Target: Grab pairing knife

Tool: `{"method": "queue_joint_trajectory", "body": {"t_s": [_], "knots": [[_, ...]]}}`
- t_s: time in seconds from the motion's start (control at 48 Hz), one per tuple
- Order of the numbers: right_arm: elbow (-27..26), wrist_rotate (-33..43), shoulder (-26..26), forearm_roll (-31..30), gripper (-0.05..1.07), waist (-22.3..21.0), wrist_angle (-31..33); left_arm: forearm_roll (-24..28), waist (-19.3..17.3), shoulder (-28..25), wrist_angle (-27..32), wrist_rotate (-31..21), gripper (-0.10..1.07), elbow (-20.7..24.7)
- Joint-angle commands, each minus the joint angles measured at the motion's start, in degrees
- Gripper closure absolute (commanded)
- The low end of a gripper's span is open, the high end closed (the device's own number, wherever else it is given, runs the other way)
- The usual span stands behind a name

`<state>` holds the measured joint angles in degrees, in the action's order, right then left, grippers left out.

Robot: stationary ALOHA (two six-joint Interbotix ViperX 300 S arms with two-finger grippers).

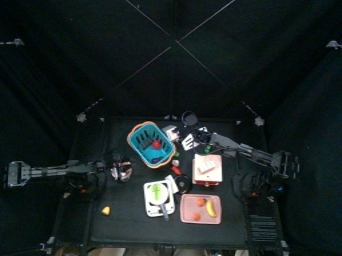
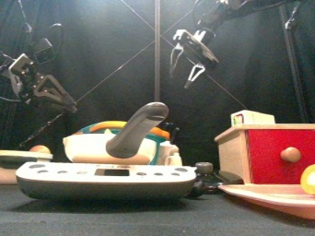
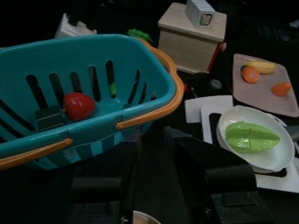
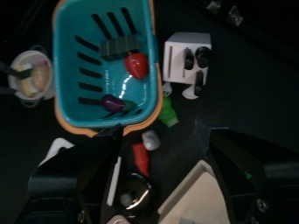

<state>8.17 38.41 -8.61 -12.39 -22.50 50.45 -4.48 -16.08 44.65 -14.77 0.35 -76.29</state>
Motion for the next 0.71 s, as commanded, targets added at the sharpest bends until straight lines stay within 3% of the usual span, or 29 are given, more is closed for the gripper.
{"method": "queue_joint_trajectory", "body": {"t_s": [0.0,0.229,0.688], "knots": [[1.32,-0.18,1.05,-2.46,0.06,-2.20,-4.04,-0.09,-0.18,-0.09,-0.26,-0.09,0.27,0.62],[4.22,-0.18,6.24,-5.98,0.06,-4.13,-11.25,-0.09,-0.18,-0.09,-0.26,-0.09,0.27,0.62],[4.48,-0.09,10.90,-9.32,0.06,-5.27,-13.18,-0.09,-0.18,-0.09,-0.26,-0.18,0.27,0.35]]}}
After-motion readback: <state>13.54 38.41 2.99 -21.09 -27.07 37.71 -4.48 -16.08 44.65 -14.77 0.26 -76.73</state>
